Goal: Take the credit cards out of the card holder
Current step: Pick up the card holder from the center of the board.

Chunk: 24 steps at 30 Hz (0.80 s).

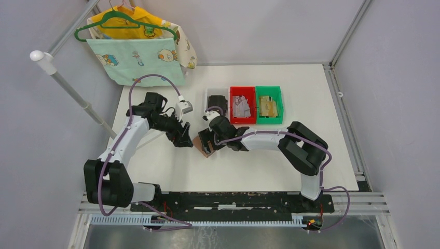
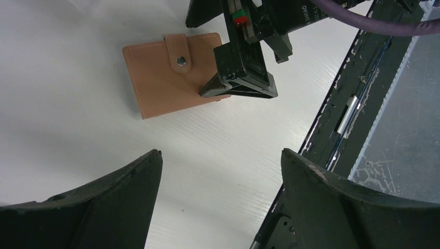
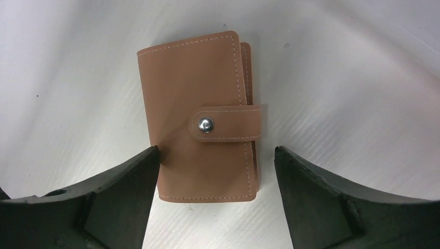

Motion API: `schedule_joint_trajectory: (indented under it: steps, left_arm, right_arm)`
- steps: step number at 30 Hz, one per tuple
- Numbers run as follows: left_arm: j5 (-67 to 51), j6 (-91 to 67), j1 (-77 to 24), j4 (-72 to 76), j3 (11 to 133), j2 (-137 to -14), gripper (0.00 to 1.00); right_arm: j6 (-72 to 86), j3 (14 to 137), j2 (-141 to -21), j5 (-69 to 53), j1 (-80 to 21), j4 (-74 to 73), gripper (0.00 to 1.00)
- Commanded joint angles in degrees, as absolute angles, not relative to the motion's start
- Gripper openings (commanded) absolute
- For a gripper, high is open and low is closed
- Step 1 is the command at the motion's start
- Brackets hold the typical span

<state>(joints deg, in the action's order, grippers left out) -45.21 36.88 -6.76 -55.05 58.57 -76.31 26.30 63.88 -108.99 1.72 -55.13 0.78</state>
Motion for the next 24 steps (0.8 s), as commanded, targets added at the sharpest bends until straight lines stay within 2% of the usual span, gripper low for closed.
schedule_joint_trajectory:
  steps: [1, 3, 5, 9, 11, 17, 24]
  left_arm:
    - [-45.5, 35.2, -6.7, -51.1, 57.9, -72.8, 0.91]
    - [-44.5, 32.9, -6.7, -49.0, 57.3, -72.3, 0.93]
    - [-43.5, 31.1, -6.7, -47.7, 57.1, -72.2, 0.93]
    - [-39.3, 25.3, -6.7, -41.6, 54.7, -71.9, 0.96]
    - [-39.1, 24.1, -6.7, -41.1, 54.6, -72.2, 0.95]
    - [-42.7, 22.1, -6.7, -41.2, 54.4, -70.5, 0.93]
    - [-48.2, 21.9, -6.7, -43.2, 54.6, -69.4, 0.92]
  right_arm:
    - [25.1, 64.6, -109.7, 4.2, -56.0, 1.4, 0.85]
    - [25.1, 64.4, -110.0, 4.7, -56.4, 1.1, 0.79]
    - [25.7, 63.8, -109.8, 5.4, -56.7, 1.3, 0.68]
    - [27.5, 62.2, -107.9, 6.4, -56.8, 2.1, 0.36]
    - [28.3, 62.0, -106.7, 6.6, -56.8, 2.3, 0.25]
    - [29.1, 59.4, -101.0, 4.3, -56.8, 6.9, 0.00]
    - [29.8, 53.5, -93.4, -1.9, -56.6, 17.2, 0.00]
